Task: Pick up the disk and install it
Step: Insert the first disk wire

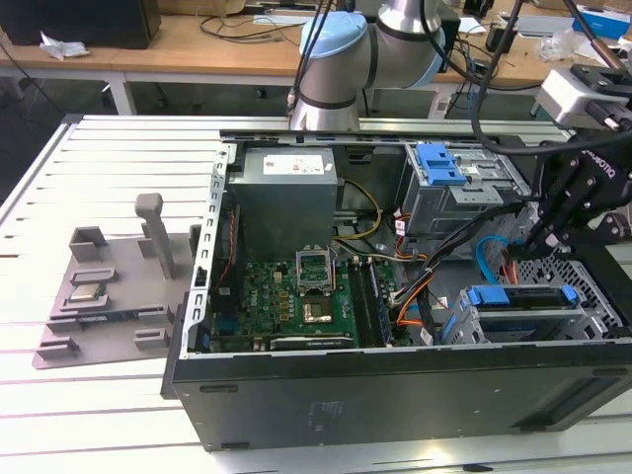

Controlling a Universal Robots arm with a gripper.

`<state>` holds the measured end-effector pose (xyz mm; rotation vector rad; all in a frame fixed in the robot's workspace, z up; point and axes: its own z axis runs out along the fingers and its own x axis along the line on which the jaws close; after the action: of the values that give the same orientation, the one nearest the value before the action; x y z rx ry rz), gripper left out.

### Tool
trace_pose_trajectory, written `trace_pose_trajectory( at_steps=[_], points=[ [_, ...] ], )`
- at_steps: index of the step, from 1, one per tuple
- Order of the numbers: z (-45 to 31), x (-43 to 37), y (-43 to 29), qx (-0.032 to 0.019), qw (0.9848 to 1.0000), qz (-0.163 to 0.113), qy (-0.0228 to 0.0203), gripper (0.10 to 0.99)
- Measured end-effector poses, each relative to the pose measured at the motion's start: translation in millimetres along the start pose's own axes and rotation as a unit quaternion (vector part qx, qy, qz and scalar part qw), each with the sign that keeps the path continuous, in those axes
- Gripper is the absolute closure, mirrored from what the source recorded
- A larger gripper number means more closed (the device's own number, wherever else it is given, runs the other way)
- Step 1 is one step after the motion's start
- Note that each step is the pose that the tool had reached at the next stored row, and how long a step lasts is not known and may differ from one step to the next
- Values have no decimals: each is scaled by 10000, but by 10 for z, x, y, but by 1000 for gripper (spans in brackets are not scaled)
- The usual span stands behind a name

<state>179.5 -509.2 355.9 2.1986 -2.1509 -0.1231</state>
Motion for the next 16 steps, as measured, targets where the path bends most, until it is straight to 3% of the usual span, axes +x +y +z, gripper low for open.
trace_pose_trajectory(
  at_steps=[8,16],
  points=[
    [12,112,2,0,10000,0,-1,922],
    [52,281,1,0,10000,3,0,922]
  ],
)
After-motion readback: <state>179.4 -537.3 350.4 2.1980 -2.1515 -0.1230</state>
